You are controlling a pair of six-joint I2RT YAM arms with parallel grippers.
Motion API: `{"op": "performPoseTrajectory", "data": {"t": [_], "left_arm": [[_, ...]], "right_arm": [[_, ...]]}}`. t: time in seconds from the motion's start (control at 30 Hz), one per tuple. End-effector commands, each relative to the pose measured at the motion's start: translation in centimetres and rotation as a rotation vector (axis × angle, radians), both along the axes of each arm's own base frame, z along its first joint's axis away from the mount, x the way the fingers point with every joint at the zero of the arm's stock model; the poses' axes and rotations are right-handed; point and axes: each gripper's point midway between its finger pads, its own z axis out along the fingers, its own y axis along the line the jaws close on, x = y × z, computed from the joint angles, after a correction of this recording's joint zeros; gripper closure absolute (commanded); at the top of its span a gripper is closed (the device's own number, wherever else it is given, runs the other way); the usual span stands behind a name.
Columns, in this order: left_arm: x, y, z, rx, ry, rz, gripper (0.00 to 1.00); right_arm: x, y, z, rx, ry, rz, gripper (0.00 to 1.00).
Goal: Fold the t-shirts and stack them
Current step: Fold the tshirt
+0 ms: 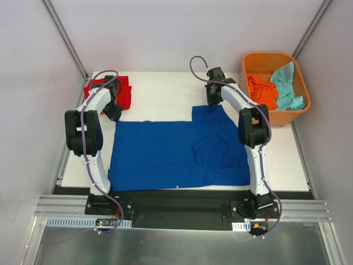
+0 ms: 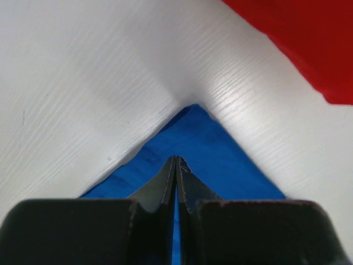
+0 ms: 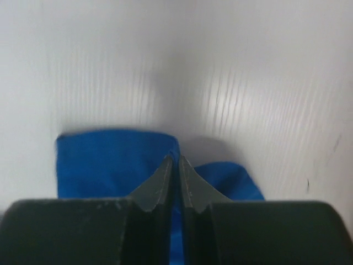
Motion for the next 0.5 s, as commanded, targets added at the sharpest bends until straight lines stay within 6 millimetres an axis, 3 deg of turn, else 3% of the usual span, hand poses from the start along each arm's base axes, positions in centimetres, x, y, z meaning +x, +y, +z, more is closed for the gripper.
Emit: {"op": "performPoseTrajectory", "data": {"t": [0.0,0.1,0.2,0.27,0.3,0.37,0.4,0.47], "left_arm": [[-2.3,-0.8,2.7,0.039,-0.023,-0.022,1.0],[-3.7,-0.9,3.0,0.068,-0.028,-0.018,1.0],[-3.7,-0.6,3.1,0.077,-0.036,-0.02,1.0],[-3.1,-0.3,2.9,0.089,-0.034,-0.013,0.77],[-2.1,-0.1,3.4,0.096,-0.057,-0.006,0.69],[-1.2,0.2,2.7,0.098,-0.046,0.001,0.54],[0.0,0.3,3.1,0.1,-0.066,-0.006,0.51],[0.9,0.5,1.6,0.088,-0.036,-0.008,0.47]], "right_arm": [[-3.4,1.3,10.4,0.13,-0.166,0.079,0.92],[-7.7,1.5,10.6,0.169,-0.136,0.118,0.93],[-9.4,2.0,11.5,0.184,-0.152,0.151,0.93],[-9.7,1.9,11.4,0.176,-0.14,0.153,0.93],[-9.6,1.9,11.4,0.173,-0.135,0.154,0.93],[-9.7,2.1,11.5,0.172,-0.117,0.156,0.93],[-9.7,2.3,11.6,0.174,-0.116,0.158,0.93],[-9.9,2.5,11.4,0.177,-0.11,0.166,0.93]]}}
